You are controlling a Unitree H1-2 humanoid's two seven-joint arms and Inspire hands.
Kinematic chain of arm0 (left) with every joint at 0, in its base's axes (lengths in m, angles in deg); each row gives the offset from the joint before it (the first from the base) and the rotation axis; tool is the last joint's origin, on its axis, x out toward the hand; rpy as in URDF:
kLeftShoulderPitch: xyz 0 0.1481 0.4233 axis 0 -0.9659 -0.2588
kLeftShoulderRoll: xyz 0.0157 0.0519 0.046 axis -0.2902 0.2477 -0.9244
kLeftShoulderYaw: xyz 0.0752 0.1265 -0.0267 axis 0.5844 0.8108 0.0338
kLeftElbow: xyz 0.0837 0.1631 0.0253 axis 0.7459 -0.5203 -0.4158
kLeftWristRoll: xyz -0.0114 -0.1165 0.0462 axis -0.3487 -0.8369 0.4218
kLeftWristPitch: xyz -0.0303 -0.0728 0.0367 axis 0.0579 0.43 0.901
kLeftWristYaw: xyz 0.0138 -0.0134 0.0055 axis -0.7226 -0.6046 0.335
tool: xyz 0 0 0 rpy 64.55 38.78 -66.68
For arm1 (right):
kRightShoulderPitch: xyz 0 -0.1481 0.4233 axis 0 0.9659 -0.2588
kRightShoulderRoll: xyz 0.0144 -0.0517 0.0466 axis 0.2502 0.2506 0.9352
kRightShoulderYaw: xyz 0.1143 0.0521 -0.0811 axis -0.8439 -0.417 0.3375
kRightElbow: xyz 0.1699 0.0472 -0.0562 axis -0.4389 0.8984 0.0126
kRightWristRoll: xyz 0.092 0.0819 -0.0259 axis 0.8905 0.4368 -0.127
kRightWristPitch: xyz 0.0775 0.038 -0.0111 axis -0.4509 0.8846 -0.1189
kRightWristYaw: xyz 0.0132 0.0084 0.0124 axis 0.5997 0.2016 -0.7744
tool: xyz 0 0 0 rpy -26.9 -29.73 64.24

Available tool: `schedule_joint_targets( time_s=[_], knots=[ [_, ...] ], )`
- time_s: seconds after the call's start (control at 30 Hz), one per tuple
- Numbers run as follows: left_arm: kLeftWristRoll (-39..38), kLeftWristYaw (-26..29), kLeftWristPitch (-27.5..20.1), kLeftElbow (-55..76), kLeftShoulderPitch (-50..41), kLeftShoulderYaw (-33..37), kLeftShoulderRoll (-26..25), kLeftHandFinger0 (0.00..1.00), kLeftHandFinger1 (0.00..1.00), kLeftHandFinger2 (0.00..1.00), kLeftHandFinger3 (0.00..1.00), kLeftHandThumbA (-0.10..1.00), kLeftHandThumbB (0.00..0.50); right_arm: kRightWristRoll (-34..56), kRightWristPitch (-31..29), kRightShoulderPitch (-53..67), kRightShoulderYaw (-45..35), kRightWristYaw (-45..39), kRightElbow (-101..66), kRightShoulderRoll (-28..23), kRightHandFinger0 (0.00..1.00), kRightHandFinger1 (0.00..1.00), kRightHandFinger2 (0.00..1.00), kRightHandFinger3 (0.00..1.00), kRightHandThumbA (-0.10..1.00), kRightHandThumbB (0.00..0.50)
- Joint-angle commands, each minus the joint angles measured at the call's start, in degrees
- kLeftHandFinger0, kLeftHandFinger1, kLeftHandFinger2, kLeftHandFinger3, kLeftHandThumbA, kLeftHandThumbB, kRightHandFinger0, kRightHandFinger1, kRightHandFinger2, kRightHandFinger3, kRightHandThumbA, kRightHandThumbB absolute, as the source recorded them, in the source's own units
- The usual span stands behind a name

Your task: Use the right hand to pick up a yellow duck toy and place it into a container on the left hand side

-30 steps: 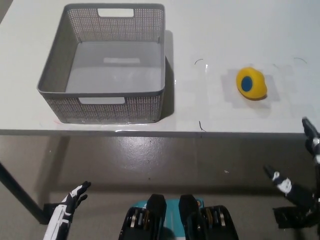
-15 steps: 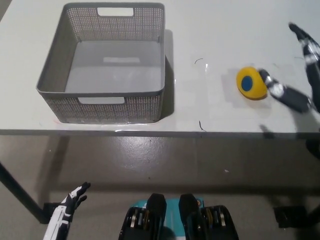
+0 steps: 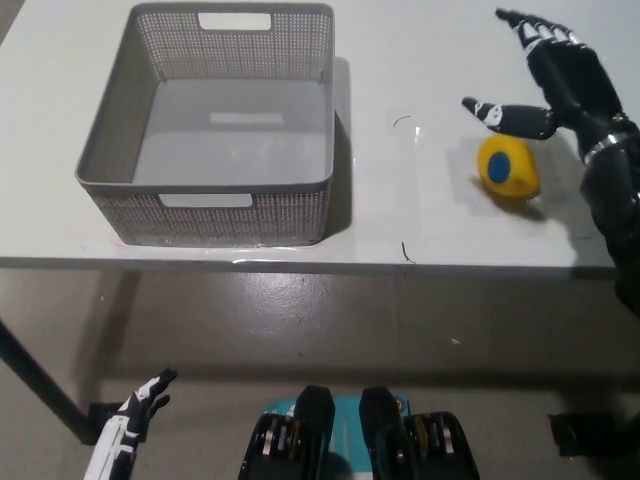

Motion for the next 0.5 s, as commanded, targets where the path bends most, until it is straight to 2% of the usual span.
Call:
schedule_joint_targets(
  time_s=[0.0, 0.27, 0.47],
  knots=[
    [0.6, 0.0, -2.4, 0.2, 0.0, -0.3, -0.9, 1.0, 1.0, 1.0, 1.0, 1.0, 0.217, -3.5, -0.8, -7.1, 2.7, 3.6, 10.8, -0.5, 1.0, 1.0, 1.0, 1.0, 0.76, 0.5],
    [0.8, -0.1, -2.4, 0.6, 0.1, -0.4, -1.2, 1.0, 1.0, 1.0, 1.0, 1.0, 0.219, -1.4, 1.2, -11.4, 5.1, 2.0, 25.1, 1.4, 1.0, 1.0, 1.0, 1.0, 0.83, 0.5],
    [0.4, -0.4, -2.4, 0.3, 0.3, -0.3, -1.2, 1.0, 1.0, 1.0, 1.0, 1.0, 0.212, 0.8, 2.3, -13.2, 4.7, -1.2, 30.0, 2.1, 1.0, 1.0, 1.0, 1.0, 0.84, 0.5]
  ],
)
